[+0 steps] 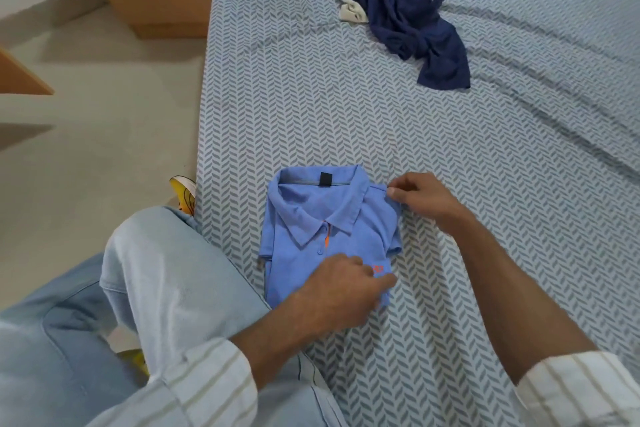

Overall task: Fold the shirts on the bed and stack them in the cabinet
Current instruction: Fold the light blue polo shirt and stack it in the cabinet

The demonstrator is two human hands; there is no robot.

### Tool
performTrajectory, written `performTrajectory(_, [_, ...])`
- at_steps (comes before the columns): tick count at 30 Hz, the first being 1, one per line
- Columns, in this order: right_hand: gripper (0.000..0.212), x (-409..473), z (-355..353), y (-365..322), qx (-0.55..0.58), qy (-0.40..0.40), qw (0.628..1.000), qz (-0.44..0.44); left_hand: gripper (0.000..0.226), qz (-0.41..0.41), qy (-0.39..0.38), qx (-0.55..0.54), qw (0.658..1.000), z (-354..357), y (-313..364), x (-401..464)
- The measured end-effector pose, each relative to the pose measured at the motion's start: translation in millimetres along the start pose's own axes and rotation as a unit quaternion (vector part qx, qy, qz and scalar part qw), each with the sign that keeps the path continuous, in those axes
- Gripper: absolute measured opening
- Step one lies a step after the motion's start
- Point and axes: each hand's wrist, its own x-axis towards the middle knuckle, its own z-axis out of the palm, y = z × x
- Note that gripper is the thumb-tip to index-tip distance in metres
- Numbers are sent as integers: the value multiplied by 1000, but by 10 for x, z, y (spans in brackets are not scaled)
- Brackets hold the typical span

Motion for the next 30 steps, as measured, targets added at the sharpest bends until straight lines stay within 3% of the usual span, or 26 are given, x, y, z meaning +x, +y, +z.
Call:
performTrajectory(6, [18, 131, -58, -107, 8, -29, 999, -28, 27, 11, -84, 12, 996, 10, 151, 86])
performTrajectory(9, [17, 264, -49, -246, -12, -38, 998, -48, 23, 25, -64, 42, 997, 97, 207, 15])
performTrajectory(12, [25, 323, 24, -317, -69, -77, 993, -54, 38, 13, -40, 46, 998, 122, 243, -26])
performTrajectory(15, [16, 318, 58, -262, -50, -48, 996, -53, 31, -6, 4, -28, 1000, 153, 206, -84])
performTrajectory(16, [8, 286, 61, -226, -29, -22, 998, -48, 33, -35, 28, -74, 996, 123, 169, -118])
performTrajectory(18, [19, 155, 75, -131, -10, 52, 999, -14, 33, -132, 98, -136, 977, -39, 68, -166])
performTrajectory(22, [29, -330, 270, 53, 20, 131, 991, 32, 14, -404, 224, -173, 870, -406, -421, -238])
performTrajectory(24, [27, -523, 378, 104, 43, 106, 993, 32, 22, -491, 204, -176, 828, -499, -665, -321])
performTrajectory(26, [32, -633, 451, 145, 72, 63, 995, 38, 40, -555, 106, -210, 798, -510, -793, -412])
performTrajectory(28, [44, -667, 496, 192, 69, 57, 995, 42, 31, -576, 44, -235, 782, -467, -813, -485])
performTrajectory(30, [48, -642, 507, 217, 33, 78, 995, 59, 30, -584, 61, -241, 773, -418, -837, -489])
